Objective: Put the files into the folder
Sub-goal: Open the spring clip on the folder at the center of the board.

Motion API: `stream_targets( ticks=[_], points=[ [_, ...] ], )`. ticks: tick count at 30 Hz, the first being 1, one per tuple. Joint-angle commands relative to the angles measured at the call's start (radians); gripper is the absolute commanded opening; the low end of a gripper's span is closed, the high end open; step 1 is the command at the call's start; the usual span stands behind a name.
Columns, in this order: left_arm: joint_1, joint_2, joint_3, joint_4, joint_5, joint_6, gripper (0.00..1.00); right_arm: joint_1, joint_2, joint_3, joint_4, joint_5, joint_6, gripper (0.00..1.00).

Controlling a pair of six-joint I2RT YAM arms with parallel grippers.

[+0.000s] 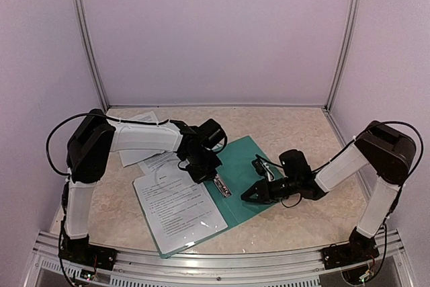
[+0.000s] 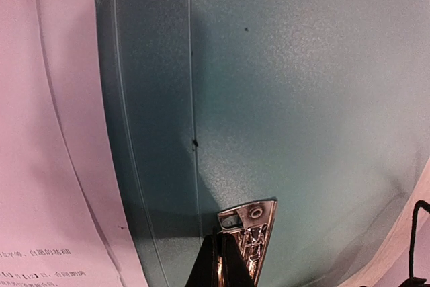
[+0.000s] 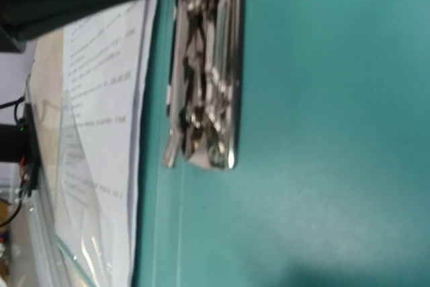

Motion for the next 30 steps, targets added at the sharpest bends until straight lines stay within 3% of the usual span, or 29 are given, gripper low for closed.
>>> stream_targets(
  ticks=[1, 30],
  points=[
    [0.018, -0.065, -0.057, 0.080, 0.034, -0.075, 0.00, -0.010, 0.035, 0.038, 0.036, -0.080, 0.019, 0.29],
    [0.038, -0.092, -0.141, 0.142, 0.089, -0.102, 0.00, 0.002, 0.249, 0.244, 0.009, -0.214, 0.041, 0.27]
  ],
)
